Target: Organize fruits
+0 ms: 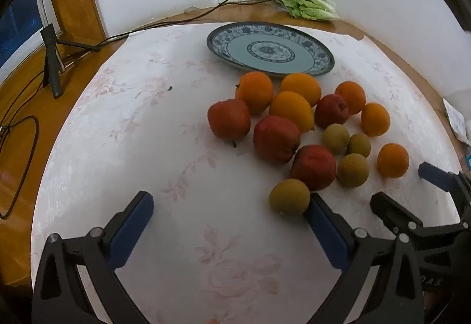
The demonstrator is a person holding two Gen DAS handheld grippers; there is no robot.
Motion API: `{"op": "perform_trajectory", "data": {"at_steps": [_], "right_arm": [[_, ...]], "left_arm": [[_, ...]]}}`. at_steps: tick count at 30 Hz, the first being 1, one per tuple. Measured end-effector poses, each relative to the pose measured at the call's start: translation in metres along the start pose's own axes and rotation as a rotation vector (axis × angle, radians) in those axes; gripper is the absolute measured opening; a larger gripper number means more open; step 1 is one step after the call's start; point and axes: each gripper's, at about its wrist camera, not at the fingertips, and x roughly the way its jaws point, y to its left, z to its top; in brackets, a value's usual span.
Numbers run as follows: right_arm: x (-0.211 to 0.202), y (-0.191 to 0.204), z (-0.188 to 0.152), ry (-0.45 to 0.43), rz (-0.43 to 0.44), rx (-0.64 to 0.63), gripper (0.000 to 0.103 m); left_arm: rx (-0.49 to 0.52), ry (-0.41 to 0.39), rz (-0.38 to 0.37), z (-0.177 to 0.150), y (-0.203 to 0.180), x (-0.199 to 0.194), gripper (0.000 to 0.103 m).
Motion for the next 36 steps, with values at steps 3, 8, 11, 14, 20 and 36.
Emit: {"op": "perform_trajectory", "data": {"at_steps": [3,8,11,14,20,36], "right_arm": [[0.0013,0.0005,-0.0006,0.005,0.004,0.004,0.103],[0.0015,0.0005,0.0023,0.005,-0.003,0.003,0.103],[-0.0018,0.0013,-0.0040,-0.017,-0.004,0.003,0.103],[-0.0019,0.0013,-0.0041,-0.019,-0.003,0.004,0.103],[-0.0020,-0.0010,-0.0036,-0.019,-0.001,0.005,0.103],[-0.0027,-0.0014,-0.0015,-0.024,-0.002,0.006,0.103]], "left_arm": [[-0.002,-0.006,-0.002,-0.0012,0.0009,-0.0008,0.103],[-0.006,-0.011,-0.002,-0.0010,0.0031,-0.0010,0.103],[-0.001,0.007,0.002,0.0010,0.0022,-0.0011,0.103],[0.002,0.003,0.002,0.0008,0.0012,0.0016,0.103],[0.002,0.005,0.004,-0.0011,0.0009,0.0026,0.103],[0.001,0.006,0.004,-0.0002,0.0004,0.0023,0.103]]}}
